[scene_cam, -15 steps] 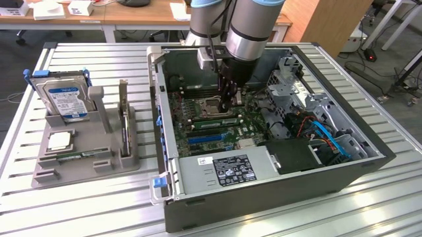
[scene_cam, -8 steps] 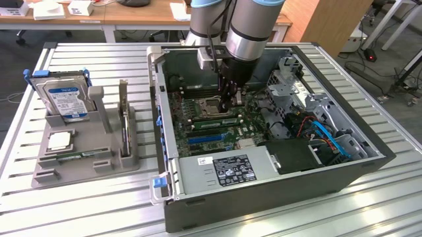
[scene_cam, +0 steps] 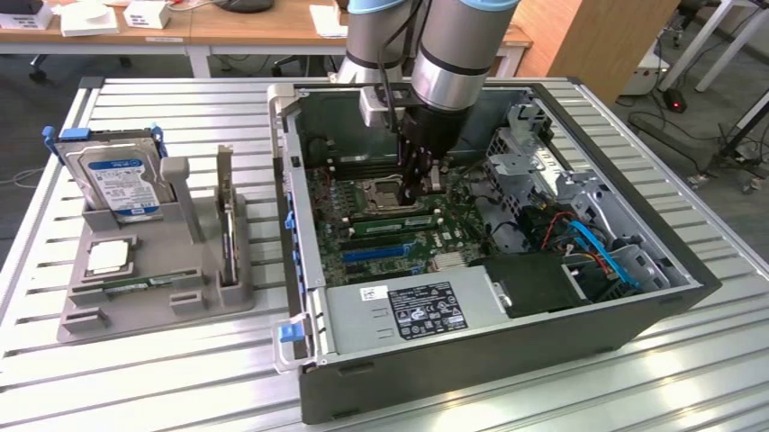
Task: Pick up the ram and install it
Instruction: 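Press down the ram until it locks into place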
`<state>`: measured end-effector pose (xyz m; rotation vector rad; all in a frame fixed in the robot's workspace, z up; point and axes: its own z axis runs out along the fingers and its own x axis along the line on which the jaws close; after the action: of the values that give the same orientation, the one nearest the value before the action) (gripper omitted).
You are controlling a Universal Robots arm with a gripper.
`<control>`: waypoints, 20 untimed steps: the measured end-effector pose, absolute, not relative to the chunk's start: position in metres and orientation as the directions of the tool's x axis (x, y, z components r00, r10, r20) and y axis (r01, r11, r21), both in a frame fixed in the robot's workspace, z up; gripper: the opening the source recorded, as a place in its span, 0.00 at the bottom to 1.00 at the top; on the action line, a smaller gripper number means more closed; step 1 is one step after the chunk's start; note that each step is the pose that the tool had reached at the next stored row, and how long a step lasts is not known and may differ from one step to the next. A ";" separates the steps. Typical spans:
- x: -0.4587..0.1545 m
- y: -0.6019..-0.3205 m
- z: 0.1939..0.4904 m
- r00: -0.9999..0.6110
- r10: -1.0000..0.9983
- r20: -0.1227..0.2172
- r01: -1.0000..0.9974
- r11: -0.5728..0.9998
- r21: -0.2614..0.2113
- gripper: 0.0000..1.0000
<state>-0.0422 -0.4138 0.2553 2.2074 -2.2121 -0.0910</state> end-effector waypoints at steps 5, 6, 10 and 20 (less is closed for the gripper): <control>-0.042 -0.414 0.255 -0.047 -0.998 -0.030 -0.998 0.046 0.052 0.09; -0.042 -0.414 0.254 -0.065 -0.997 -0.030 -0.997 0.063 0.052 0.09; -0.042 -0.414 0.253 -0.138 -0.990 -0.031 -0.989 0.136 0.052 0.09; -0.042 -0.414 0.251 -0.315 -0.949 -0.030 -0.948 0.313 0.052 0.09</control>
<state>-0.0422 -0.4138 0.2512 1.8348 -2.5413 -0.0938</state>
